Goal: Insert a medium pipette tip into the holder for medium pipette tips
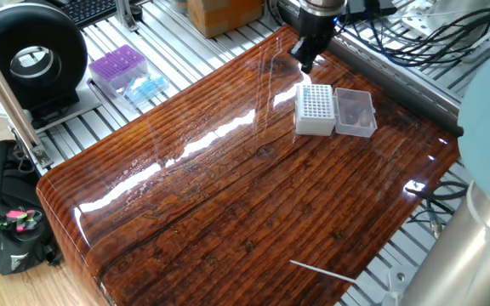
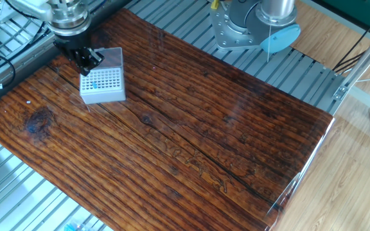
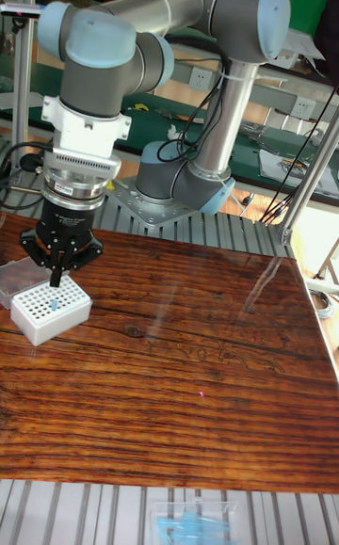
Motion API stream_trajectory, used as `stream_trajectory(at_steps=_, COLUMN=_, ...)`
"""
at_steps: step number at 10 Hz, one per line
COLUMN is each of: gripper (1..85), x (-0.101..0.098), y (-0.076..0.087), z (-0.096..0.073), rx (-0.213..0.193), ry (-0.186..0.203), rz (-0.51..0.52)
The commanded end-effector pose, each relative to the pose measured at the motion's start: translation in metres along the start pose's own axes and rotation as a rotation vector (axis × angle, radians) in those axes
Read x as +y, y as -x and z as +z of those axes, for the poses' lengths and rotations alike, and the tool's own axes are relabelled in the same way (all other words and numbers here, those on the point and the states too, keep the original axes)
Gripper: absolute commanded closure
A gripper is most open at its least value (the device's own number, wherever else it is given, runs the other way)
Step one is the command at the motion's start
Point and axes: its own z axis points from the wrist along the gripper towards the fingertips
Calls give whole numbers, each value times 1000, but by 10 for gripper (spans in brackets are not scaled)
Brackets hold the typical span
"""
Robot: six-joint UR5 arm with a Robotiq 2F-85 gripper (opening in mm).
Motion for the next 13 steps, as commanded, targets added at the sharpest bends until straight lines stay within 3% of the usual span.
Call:
stream_trajectory(at_steps=1, gripper=847, x=9, y=12, z=-8, rx=1, ry=6, rz=48)
stream_trajectory(at_steps=2, gripper=847, x=31, y=35, z=-16, rx=-29, ry=28, rz=96)
stream_trajectory(at_steps=3, gripper=847, x=59, y=40, z=-19, rx=-16, ry=43, rz=131)
stream_trajectory(at_steps=5, gripper=847, x=111, y=42, z=-21, rx=-29, ry=39, rz=206)
stream_trajectory(at_steps=6, gripper=847, x=135, y=40, z=-25, rx=-33, ry=64, rz=239)
stream_trajectory(at_steps=7, gripper=847, x=139, y=47, z=-33, rx=-52, ry=28, rz=274)
stream_trajectory(at_steps=8, gripper=847, x=144, y=46, z=-40, rx=-39, ry=-12, rz=313)
stream_trajectory(at_steps=9, gripper=847, x=165, y=36, z=-48, rx=-15, ry=7, rz=328)
stream_trajectory(at_steps=11, gripper=847, x=213, y=30, z=-59, rx=-19, ry=109, rz=334)
stream_trajectory(at_steps=13, gripper=847, x=223, y=24, z=-61, rx=-22, ry=133, rz=306)
